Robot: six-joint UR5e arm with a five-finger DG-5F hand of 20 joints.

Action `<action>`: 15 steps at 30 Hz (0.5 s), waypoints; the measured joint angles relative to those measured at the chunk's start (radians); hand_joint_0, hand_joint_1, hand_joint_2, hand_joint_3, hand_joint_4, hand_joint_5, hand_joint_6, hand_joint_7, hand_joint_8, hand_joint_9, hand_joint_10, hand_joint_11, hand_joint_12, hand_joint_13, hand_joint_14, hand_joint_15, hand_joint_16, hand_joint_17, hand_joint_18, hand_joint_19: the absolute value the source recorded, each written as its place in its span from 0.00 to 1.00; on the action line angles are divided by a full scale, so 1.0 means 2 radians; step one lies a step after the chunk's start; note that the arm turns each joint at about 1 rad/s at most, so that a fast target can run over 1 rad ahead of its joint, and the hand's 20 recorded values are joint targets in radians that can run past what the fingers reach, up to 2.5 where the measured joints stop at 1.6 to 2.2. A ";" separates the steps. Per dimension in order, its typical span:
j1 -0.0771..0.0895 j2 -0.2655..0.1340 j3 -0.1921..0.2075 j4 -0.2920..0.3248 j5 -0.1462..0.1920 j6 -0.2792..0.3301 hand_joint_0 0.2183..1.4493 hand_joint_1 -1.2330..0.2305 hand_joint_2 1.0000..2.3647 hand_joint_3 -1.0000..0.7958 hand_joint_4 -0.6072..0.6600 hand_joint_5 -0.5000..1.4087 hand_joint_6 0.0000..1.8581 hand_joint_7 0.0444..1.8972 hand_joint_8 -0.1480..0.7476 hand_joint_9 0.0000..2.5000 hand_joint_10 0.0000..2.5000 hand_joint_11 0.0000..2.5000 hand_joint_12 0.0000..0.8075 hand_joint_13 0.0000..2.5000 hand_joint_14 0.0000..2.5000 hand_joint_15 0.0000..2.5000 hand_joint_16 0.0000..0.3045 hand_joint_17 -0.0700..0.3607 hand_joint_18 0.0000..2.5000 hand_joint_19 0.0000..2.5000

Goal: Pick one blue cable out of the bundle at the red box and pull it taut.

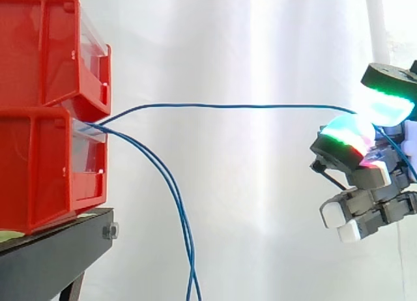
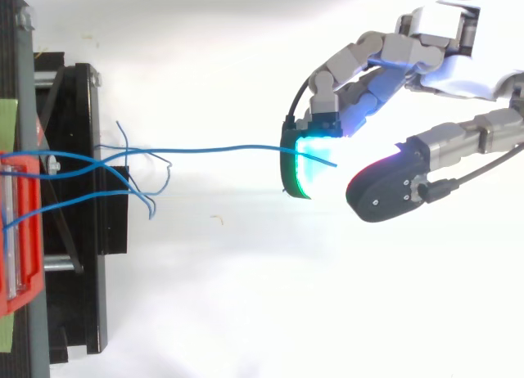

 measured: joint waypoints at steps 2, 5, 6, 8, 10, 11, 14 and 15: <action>0.000 0.000 0.000 0.000 0.000 0.000 0.35 0.35 0.02 0.52 0.38 0.17 0.51 0.59 0.48 0.37 0.01 0.40 0.46 0.25 0.01 0.15 0.16 0.41 0.23 0.10; 0.000 0.000 0.000 0.000 0.000 0.000 0.35 0.35 0.02 0.52 0.38 0.17 0.51 0.59 0.48 0.37 0.01 0.40 0.46 0.25 0.00 0.15 0.16 0.41 0.23 0.10; 0.000 0.000 0.000 0.000 0.000 0.000 0.35 0.35 0.02 0.52 0.38 0.17 0.51 0.59 0.48 0.37 0.01 0.40 0.46 0.25 0.00 0.15 0.16 0.41 0.23 0.10; 0.000 0.000 0.000 0.000 0.000 0.000 0.35 0.35 0.02 0.52 0.38 0.17 0.51 0.59 0.48 0.37 0.01 0.40 0.46 0.25 0.01 0.15 0.16 0.41 0.23 0.10; 0.000 0.000 0.000 0.000 0.000 0.000 0.35 0.35 0.02 0.52 0.38 0.17 0.51 0.59 0.48 0.37 0.01 0.40 0.46 0.25 0.01 0.15 0.16 0.41 0.23 0.10; 0.000 0.000 0.000 0.000 0.000 0.000 0.35 0.35 0.02 0.52 0.38 0.17 0.51 0.59 0.48 0.37 0.01 0.40 0.46 0.25 0.00 0.15 0.16 0.41 0.23 0.10; 0.000 0.000 0.000 0.000 0.000 0.000 0.35 0.35 0.02 0.52 0.38 0.17 0.51 0.59 0.48 0.37 0.01 0.40 0.46 0.25 0.01 0.15 0.15 0.41 0.23 0.10; 0.000 0.000 0.000 0.000 0.000 0.000 0.35 0.35 0.02 0.52 0.38 0.17 0.51 0.59 0.48 0.37 0.01 0.40 0.46 0.25 0.01 0.15 0.15 0.41 0.23 0.10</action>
